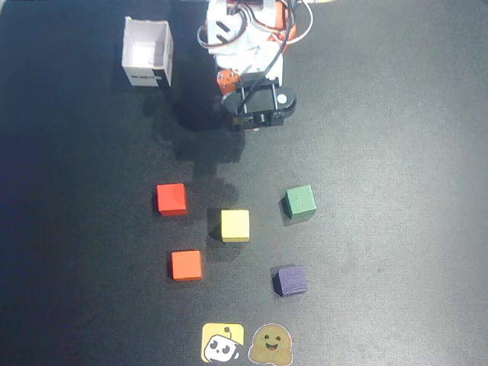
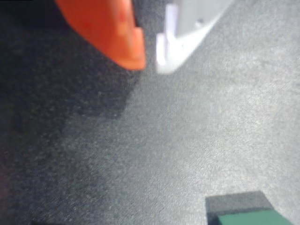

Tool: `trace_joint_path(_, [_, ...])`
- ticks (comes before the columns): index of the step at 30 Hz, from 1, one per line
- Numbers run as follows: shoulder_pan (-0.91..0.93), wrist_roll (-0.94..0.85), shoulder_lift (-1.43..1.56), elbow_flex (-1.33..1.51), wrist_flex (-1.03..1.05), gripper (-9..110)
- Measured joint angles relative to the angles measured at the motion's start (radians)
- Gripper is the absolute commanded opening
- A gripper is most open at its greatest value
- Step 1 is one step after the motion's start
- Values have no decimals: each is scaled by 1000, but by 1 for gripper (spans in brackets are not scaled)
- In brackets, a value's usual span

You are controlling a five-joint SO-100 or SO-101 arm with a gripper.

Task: Put the yellow cube on top of the blue cube.

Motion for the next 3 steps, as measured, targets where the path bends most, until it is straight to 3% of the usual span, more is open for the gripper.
trace_joint_path(3, [0, 0, 0, 0, 0, 0])
